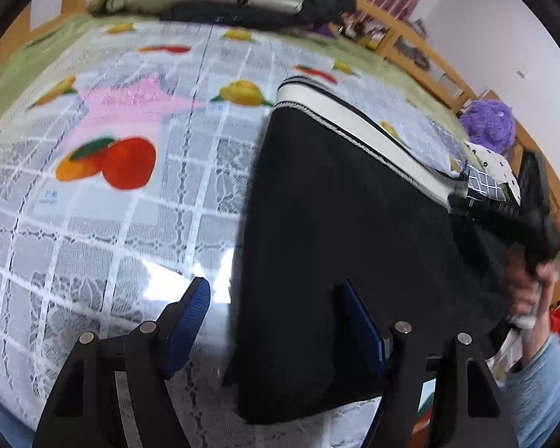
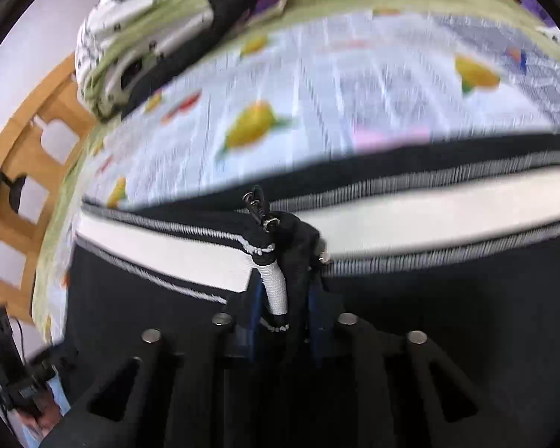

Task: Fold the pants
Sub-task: 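Pull the waistband with right gripper and flatten the pants with left gripper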

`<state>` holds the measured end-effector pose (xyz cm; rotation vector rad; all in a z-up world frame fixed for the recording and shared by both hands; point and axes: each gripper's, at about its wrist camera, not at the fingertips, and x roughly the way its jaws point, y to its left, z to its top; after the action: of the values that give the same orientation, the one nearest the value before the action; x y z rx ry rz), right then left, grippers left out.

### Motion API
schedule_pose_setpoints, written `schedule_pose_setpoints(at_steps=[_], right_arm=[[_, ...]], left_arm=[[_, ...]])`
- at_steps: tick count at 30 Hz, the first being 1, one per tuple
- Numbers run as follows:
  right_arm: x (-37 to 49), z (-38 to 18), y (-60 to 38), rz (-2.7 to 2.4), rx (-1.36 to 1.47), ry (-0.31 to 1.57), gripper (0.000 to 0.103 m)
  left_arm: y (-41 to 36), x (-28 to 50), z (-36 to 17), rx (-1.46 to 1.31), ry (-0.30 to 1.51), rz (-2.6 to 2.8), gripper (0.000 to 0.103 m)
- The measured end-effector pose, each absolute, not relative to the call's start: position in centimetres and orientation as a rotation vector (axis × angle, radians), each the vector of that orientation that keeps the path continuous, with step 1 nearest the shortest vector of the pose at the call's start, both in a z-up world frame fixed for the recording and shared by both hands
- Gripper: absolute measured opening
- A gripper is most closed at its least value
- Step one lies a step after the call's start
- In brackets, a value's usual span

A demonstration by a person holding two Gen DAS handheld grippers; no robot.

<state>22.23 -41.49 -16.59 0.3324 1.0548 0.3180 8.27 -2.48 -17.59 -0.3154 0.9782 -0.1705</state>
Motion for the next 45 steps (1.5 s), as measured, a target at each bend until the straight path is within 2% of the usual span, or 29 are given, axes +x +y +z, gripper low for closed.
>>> schedule_pose_setpoints(at_steps=[2, 4, 7, 10, 12, 14, 18, 22, 31, 32, 33, 34, 35, 39, 45], right_arm=[[22.5, -16.5, -41.1, 0.312, 0.301, 1.072, 0.021], [22.0, -18.1, -40.0, 0.293, 0.227, 1.128, 0.036], [20.0, -16.3, -40.6, 0.251, 0.148, 1.124, 0.039], [15.8, -12.9, -43.2, 0.181, 0.129, 1.024, 0.040], [12.1, -10.9, -46.1, 0.083, 0.100, 0.918, 0.050], [8.3, -9.8, -50.2, -0.038, 0.151, 0.854, 0.055], [3.0, -11.3, -57.3, -0.202, 0.419, 0.844, 0.055], [0.3, -14.5, -60.1, -0.213, 0.595, 0.871, 0.055], [3.2, -18.6, -59.7, -0.113, 0.728, 0.830, 0.055], [3.8, -18.7, -59.4, -0.120, 0.731, 0.828, 0.046], [4.3, -18.7, -59.2, -0.136, 0.716, 0.844, 0.019], [4.7, -18.5, -58.7, -0.148, 0.681, 0.854, 0.011], [5.0, -18.0, -57.9, -0.166, 0.654, 0.838, 0.010], [4.8, -14.4, -55.5, -0.183, 0.614, 0.771, 0.009], [6.4, -11.7, -48.5, -0.043, 0.581, 0.801, 0.009]], left_arm=[[-2.8, 8.4, -17.5, -0.296, 0.967, -0.187, 0.070], [-2.9, 9.3, -17.2, -0.284, 1.000, -0.207, 0.070], [-2.3, 10.8, -16.2, -0.307, 1.033, -0.228, 0.070], [-1.4, 11.7, -15.0, -0.314, 1.002, -0.251, 0.070], [-1.2, 12.6, -14.7, -0.301, 1.006, -0.256, 0.070], [-1.0, 13.6, -14.7, -0.286, 1.015, -0.265, 0.070], [-0.1, 15.0, -14.9, -0.310, 1.016, -0.254, 0.070], [-0.1, 15.9, -16.1, -0.355, 1.037, -0.294, 0.070], [-2.4, 19.7, -17.7, -0.357, 1.039, -0.377, 0.068], [-2.8, 20.1, -17.7, -0.351, 1.044, -0.396, 0.058], [-3.3, 20.4, -17.8, -0.336, 1.063, -0.412, 0.034], [-3.7, 20.6, -17.5, -0.307, 1.058, -0.400, 0.014], [-3.8, 20.6, -17.1, -0.308, 1.039, -0.417, 0.011], [-2.2, 20.3, -13.2, -0.338, 0.964, -0.479, 0.010], [6.6, 19.8, -8.9, -0.350, 0.904, -0.401, 0.010]])
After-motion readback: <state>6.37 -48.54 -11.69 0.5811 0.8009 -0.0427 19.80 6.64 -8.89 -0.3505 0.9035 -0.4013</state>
